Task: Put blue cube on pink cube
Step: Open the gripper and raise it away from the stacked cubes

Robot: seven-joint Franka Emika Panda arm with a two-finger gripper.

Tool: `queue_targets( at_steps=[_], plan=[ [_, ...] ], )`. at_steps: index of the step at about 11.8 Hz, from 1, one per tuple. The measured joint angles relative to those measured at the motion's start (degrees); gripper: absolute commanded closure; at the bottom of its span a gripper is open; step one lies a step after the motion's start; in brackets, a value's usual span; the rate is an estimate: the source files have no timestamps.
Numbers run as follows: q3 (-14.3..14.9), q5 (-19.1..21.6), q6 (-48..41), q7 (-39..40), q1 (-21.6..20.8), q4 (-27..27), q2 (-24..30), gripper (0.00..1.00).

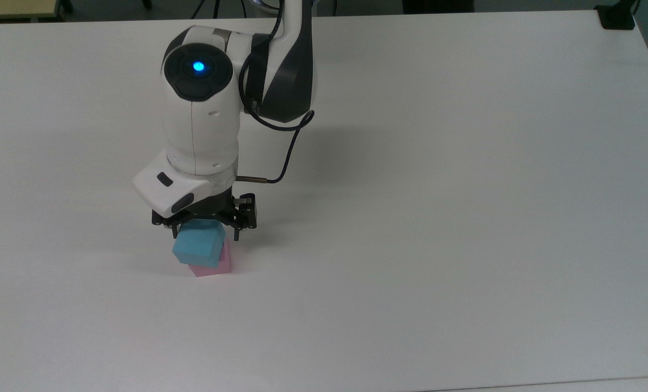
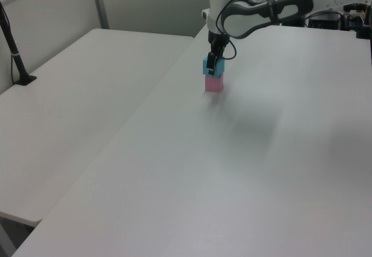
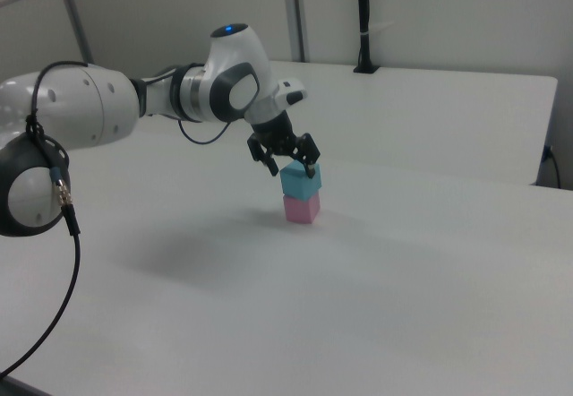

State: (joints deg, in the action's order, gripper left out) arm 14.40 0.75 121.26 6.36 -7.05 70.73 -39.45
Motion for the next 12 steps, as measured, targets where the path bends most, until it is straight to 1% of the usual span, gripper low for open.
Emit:
queue_targets(
  at_steps=[1, 2, 4, 5, 6, 7, 8, 9, 10, 11, 12],
  plan=[
    [0.07, 0.01, 0.02, -0.5, 0.03, -0.01, 1.34, 0.0],
    [0.3, 0.03, -0.03, -1.33, 0.07, 0.44, 4.14, 0.0],
    [0.68, 0.1, -1.53, -4.05, 0.11, 4.08, 11.78, 0.0],
    [0.71, 0.1, -5.5, -5.31, 0.11, 9.14, 19.02, 0.0],
    [0.7, 0.1, -8.55, -5.56, 0.1, 11.61, 22.5, 0.0],
    [0.42, 0.1, -13.92, -6.04, 0.11, 13.21, 25.93, 0.0],
    [-0.88, 0.1, -18.9, -6.81, 0.45, 14.73, 29.76, 0.0],
    [-3.23, 0.1, -22.13, -7.32, 1.37, 16.92, 33.63, 0.0],
    [-5.57, 0.1, -23.68, -7.58, 2.4, 19.85, 37.08, 0.0],
    [-7.29, 0.1, -24.22, -7.62, 3.0, 23.87, 40.42, 0.0],
    [-7.73, 0.1, -25.4, -7.61, 3.04, 25.85, 41.71, 0.0]
  ],
)
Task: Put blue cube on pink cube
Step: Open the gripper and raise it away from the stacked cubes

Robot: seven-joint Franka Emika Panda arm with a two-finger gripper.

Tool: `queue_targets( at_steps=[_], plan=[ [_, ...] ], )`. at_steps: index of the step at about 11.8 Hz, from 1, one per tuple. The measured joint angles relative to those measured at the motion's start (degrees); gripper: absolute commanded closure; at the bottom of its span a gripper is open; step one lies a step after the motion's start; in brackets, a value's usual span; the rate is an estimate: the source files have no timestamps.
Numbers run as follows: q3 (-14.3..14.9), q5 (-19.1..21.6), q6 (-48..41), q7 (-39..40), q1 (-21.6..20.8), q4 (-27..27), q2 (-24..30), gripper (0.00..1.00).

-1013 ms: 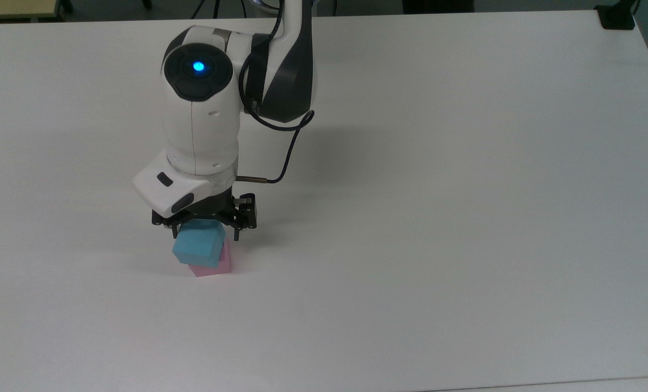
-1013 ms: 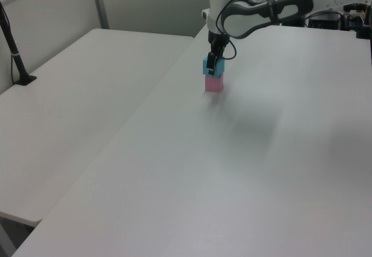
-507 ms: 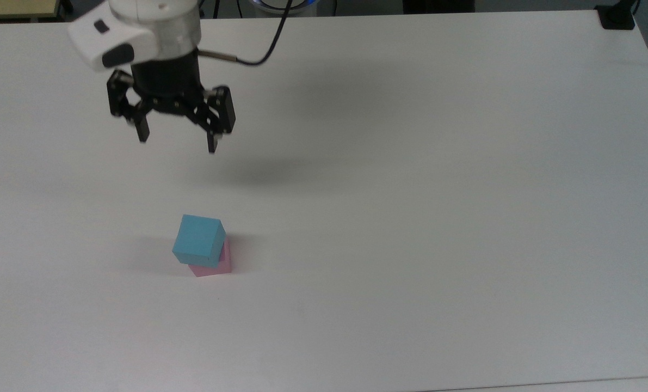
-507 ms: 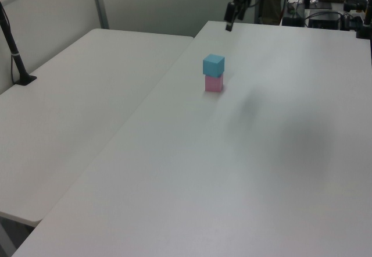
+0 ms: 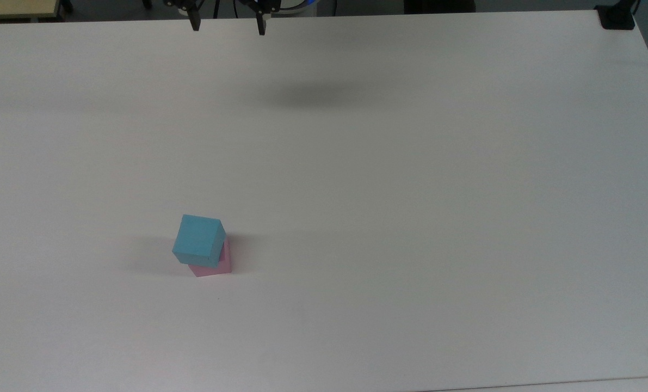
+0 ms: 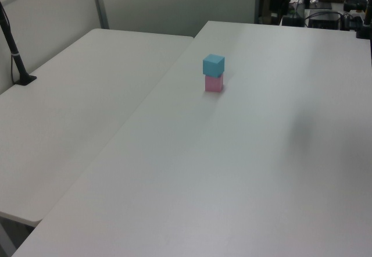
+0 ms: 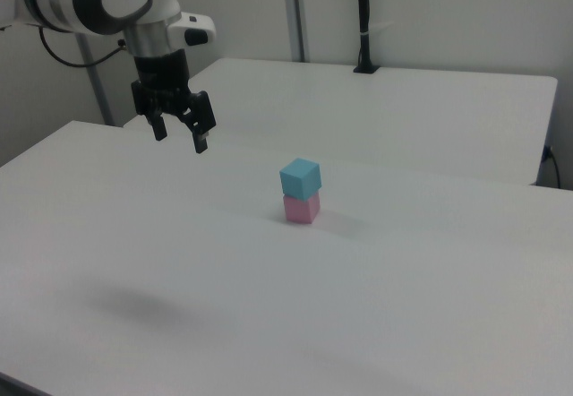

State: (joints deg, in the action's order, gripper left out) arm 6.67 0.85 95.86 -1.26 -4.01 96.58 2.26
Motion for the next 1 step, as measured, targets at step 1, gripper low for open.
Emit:
queue_targets(
  at_steps=[1],
  plan=[
    [-0.3, 0.0, -0.63, 0.03, -0.01, 0.97, 0.34, 0.0]
  ],
)
